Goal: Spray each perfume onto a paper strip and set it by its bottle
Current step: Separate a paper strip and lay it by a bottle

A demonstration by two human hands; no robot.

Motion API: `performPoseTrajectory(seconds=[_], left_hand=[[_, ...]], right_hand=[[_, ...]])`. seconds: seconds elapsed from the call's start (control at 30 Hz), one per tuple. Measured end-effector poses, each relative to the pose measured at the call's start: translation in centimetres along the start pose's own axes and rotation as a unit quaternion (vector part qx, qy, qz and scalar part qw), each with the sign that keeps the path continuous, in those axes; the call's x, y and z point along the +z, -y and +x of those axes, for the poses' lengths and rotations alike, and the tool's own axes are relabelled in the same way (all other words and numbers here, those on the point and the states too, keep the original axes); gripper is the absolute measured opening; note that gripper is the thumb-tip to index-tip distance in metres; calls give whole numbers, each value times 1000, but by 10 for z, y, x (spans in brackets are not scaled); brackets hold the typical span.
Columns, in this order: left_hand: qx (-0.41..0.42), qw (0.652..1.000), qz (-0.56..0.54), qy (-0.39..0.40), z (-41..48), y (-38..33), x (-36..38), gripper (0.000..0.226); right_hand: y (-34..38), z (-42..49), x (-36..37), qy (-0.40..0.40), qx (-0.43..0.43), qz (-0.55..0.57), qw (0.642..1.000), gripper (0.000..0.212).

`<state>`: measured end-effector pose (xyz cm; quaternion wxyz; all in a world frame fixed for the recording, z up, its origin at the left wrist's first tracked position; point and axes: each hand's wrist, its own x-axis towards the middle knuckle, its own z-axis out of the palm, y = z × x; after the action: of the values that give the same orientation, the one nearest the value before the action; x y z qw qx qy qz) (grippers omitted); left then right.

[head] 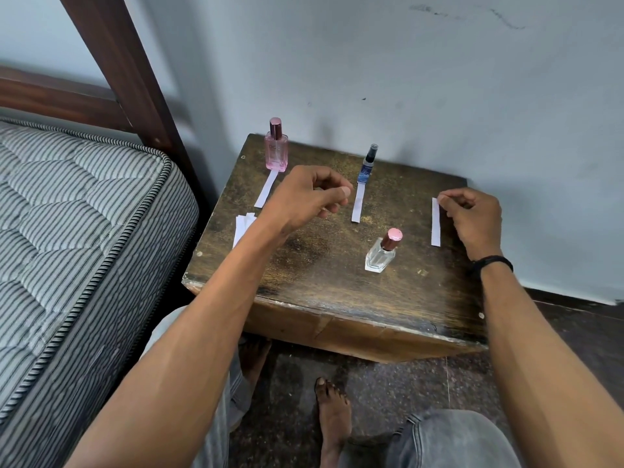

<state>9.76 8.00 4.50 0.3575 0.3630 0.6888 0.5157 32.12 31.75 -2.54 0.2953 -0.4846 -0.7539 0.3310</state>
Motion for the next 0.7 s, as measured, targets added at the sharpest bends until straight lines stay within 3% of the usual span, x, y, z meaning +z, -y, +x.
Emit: performPoseTrajectory(seconds=[0.17,0.33,0.47,0.7], left_hand=[[-1,1000,13,0,4,7,0,10],[5,999,43,-4,6,10,5,11],[10,996,79,25,4,10,11,15],[12,973,207,105,1,14,22,17]], right_hand=[[16,-22,-5,-90,8,94,991,11],[37,-76,-3,-143,100,161,971,20],[61,-116,-3,-45,127,187,973,38],[74,-139,2,191,64,97,975,63]])
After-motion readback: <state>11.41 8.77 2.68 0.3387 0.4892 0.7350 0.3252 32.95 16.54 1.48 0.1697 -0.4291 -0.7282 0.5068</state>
